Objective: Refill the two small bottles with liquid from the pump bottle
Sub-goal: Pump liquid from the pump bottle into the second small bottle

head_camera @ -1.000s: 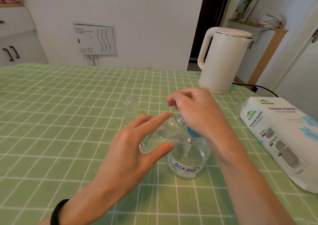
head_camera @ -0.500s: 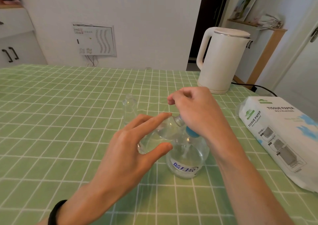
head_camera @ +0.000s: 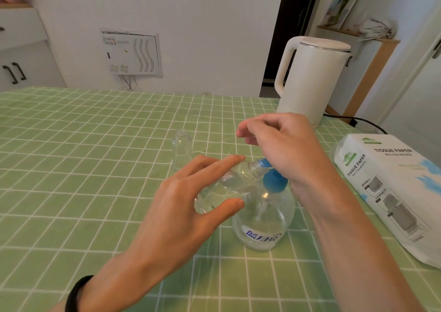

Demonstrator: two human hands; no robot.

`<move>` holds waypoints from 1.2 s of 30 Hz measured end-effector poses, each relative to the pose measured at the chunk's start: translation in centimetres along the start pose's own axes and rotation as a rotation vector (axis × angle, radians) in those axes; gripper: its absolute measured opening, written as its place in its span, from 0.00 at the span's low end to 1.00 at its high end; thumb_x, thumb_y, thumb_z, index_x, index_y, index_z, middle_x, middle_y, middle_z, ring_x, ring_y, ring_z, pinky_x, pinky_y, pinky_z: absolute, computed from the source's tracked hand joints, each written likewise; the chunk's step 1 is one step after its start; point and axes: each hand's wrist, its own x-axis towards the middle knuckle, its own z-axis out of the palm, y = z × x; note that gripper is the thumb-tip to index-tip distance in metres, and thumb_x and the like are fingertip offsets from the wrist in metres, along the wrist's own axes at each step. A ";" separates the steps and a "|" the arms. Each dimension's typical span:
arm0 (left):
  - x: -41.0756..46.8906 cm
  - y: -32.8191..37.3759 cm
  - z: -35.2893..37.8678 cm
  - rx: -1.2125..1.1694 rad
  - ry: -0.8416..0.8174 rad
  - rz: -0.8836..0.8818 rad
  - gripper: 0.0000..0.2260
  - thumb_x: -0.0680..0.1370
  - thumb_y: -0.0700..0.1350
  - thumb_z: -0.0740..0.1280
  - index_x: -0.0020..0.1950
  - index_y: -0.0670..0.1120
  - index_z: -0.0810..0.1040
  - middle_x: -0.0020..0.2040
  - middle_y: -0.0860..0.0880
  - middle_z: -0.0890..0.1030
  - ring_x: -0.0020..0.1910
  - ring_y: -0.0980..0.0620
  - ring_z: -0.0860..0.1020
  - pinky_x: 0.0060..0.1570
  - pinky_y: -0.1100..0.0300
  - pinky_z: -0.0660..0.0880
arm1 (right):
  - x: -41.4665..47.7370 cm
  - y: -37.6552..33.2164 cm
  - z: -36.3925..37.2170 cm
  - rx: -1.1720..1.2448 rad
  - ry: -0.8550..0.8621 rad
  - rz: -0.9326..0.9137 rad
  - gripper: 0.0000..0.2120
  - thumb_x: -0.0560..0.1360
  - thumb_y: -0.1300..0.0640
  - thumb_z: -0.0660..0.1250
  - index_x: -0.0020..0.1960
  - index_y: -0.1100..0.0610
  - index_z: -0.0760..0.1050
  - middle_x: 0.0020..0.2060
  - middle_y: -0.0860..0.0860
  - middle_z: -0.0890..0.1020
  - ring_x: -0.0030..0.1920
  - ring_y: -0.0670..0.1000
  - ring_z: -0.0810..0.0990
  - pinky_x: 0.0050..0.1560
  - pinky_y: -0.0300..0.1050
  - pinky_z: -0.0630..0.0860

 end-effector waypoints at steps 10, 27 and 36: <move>0.0 0.0 0.0 -0.019 -0.002 0.002 0.26 0.76 0.61 0.73 0.74 0.64 0.75 0.60 0.65 0.80 0.62 0.63 0.80 0.62 0.69 0.74 | 0.6 0.5 -0.7 -0.045 0.101 -0.044 0.13 0.80 0.53 0.65 0.47 0.59 0.85 0.48 0.59 0.87 0.49 0.56 0.83 0.39 0.29 0.76; -0.3 0.1 0.1 0.005 0.013 -0.034 0.26 0.75 0.59 0.73 0.73 0.62 0.77 0.59 0.64 0.81 0.61 0.63 0.80 0.59 0.72 0.73 | -0.5 -0.1 0.3 -0.206 -0.033 0.119 0.18 0.79 0.62 0.56 0.61 0.69 0.78 0.57 0.64 0.84 0.61 0.66 0.81 0.63 0.69 0.77; -0.1 0.0 0.0 -0.007 0.013 -0.022 0.25 0.75 0.59 0.72 0.73 0.62 0.77 0.60 0.64 0.81 0.61 0.62 0.80 0.60 0.71 0.73 | -0.3 -0.4 0.5 -0.226 0.011 0.083 0.17 0.80 0.58 0.58 0.60 0.67 0.80 0.54 0.62 0.86 0.58 0.64 0.83 0.60 0.67 0.79</move>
